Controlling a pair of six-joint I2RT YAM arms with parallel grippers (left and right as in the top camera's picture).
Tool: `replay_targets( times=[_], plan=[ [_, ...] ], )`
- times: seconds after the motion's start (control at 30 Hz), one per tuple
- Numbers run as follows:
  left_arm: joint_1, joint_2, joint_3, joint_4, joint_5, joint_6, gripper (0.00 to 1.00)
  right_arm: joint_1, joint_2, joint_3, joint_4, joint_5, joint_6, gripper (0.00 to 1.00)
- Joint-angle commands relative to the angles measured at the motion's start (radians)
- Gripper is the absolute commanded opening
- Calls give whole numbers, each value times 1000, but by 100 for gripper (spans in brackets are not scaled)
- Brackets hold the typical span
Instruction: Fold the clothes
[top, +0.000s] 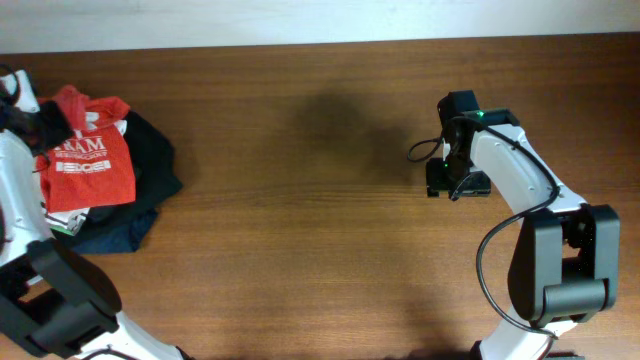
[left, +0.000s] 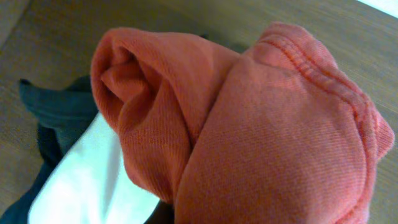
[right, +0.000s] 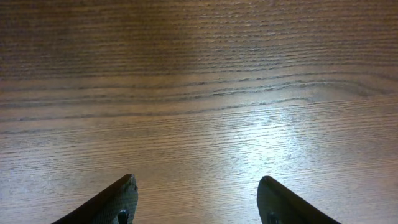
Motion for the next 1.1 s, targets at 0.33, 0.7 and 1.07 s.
replay_targets(
  times=[0.33, 0.7, 1.07],
  plan=[
    [181, 13, 74, 6, 713, -75, 99, 2, -17, 8, -23, 2, 8, 66],
    [25, 60, 64, -109, 113, -48, 24, 2, -17, 8, -23, 2, 8, 66],
    [29, 123, 49, 114, 52, -103, 0, 2, -17, 8, -34, 2, 8, 66]
  ],
)
